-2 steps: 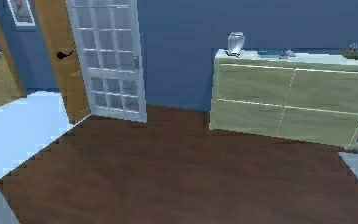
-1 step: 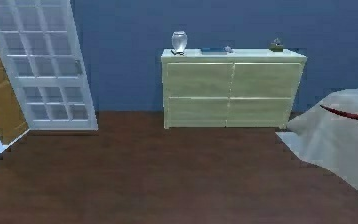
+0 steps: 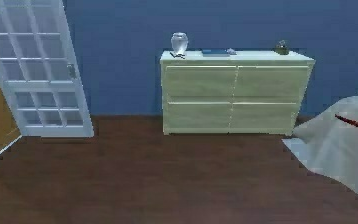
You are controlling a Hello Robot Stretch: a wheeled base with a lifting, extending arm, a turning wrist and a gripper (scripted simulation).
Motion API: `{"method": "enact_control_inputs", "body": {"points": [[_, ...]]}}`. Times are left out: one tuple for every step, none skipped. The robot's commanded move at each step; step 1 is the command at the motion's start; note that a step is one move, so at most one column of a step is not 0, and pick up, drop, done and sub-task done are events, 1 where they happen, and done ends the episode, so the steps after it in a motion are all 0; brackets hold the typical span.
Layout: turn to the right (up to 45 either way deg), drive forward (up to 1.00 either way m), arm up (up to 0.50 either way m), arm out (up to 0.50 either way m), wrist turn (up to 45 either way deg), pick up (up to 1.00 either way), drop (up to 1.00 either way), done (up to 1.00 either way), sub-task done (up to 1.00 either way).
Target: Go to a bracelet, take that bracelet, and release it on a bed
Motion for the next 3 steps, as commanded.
{"method": "enact_control_inputs", "body": {"points": [[-39.0, 0.00, 0.00, 0.00, 0.0, 0.00, 0.00, 0.00, 0.00], [0.0, 1.00, 0.00, 0.00, 0.0, 0.00, 0.00, 0.00, 0.00], [-6.0, 0.00, 0.00, 0.00, 0.0, 0.00, 0.00, 0.00, 0.00]]}}
